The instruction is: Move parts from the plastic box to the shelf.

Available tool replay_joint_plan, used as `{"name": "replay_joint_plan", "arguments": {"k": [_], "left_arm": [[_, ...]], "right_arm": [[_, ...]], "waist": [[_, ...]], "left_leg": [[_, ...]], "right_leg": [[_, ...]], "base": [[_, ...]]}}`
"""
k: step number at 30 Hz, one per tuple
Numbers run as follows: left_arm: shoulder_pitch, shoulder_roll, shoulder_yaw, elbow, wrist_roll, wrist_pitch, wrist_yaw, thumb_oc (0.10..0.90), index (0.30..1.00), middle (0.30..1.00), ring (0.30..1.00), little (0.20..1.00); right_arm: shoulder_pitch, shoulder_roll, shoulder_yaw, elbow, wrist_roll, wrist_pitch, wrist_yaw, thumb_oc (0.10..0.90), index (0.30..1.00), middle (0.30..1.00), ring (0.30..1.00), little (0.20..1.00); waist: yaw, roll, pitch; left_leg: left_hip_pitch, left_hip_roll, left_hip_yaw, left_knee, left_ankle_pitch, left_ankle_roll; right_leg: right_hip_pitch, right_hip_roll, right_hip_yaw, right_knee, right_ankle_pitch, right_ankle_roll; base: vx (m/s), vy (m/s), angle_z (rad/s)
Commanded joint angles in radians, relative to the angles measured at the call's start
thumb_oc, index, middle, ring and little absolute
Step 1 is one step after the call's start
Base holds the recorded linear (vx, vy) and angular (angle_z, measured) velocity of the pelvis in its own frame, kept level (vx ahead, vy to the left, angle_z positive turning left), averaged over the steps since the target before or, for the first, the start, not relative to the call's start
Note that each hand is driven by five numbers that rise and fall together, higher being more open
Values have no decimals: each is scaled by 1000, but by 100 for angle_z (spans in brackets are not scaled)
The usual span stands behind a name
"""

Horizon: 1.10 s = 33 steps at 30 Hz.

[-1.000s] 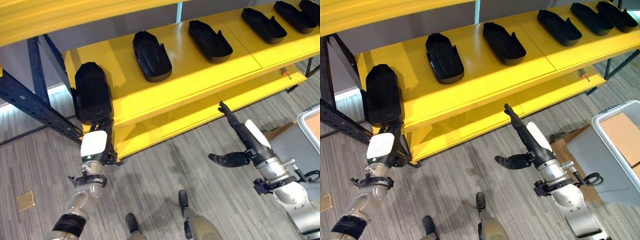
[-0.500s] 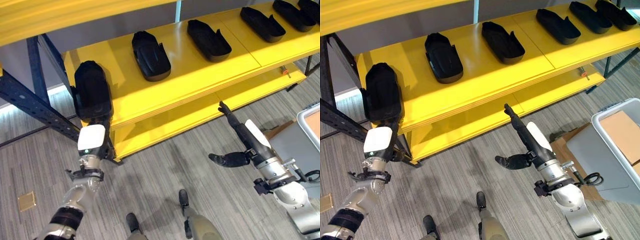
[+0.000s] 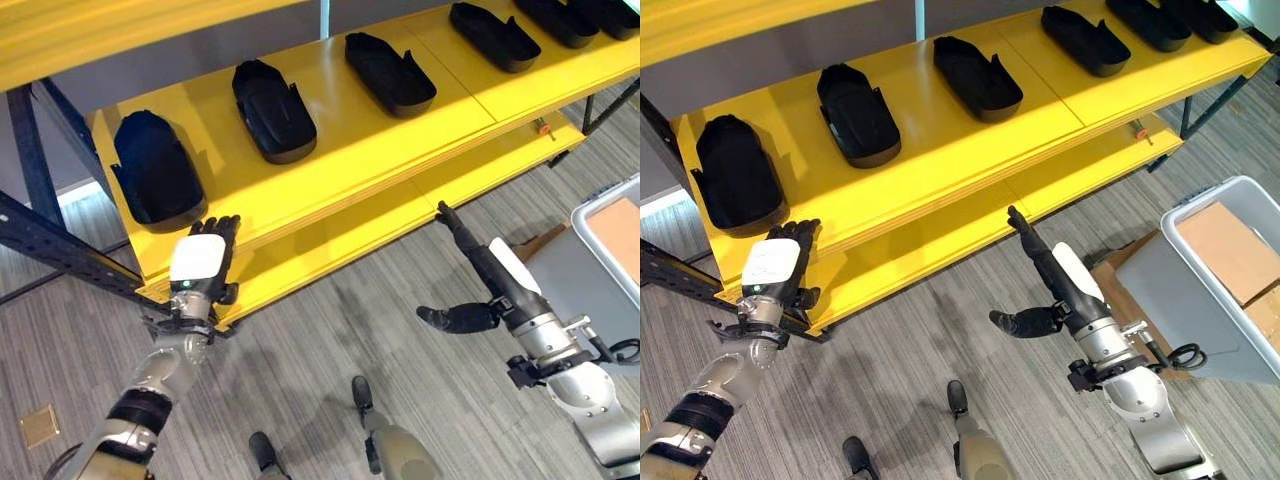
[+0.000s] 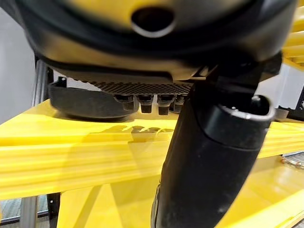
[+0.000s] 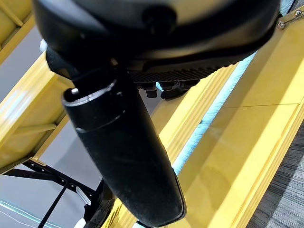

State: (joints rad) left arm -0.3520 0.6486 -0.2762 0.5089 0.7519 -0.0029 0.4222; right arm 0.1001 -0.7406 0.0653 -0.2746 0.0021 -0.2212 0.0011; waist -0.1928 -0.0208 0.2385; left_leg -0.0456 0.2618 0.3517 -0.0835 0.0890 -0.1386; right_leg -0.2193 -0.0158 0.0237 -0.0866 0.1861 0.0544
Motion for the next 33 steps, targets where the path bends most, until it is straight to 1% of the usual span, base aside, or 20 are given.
{"name": "replay_joint_plan", "arguments": {"k": [1, 12, 33], "left_arm": [[-150, 52, 18, 37, -11, -13, 41, 900, 1000, 1000, 1000, 1000], [-151, 53, 17, 54, -21, -10, 41, 900, 1000, 1000, 1000, 1000], [-76, 67, 81, 24, -39, -8, 33, 900, 1000, 1000, 1000, 1000]], "right_arm": [[-68, -25, -25, -102, 35, -98, -51, 900, 1000, 1000, 1000, 1000], [-64, -23, -23, -101, 31, -99, -53, 900, 1000, 1000, 1000, 1000], [-65, -23, -25, -99, 27, -92, -46, 900, 1000, 1000, 1000, 1000]], "waist": [[1, -33, -38], [2, -37, -35], [17, -39, -27]], "left_leg": [[59, 25, -40, -4, 20, -12], [57, 25, -40, -4, 18, -10], [51, 22, -51, -4, 17, -7]], "right_leg": [[77, -32, -36, 32, -114, 51], [72, -33, -35, 33, -112, 52], [75, -38, -43, 34, -112, 50]], "base": [[0, 0, 0], [0, 0, 0], [0, 0, 0]]}}
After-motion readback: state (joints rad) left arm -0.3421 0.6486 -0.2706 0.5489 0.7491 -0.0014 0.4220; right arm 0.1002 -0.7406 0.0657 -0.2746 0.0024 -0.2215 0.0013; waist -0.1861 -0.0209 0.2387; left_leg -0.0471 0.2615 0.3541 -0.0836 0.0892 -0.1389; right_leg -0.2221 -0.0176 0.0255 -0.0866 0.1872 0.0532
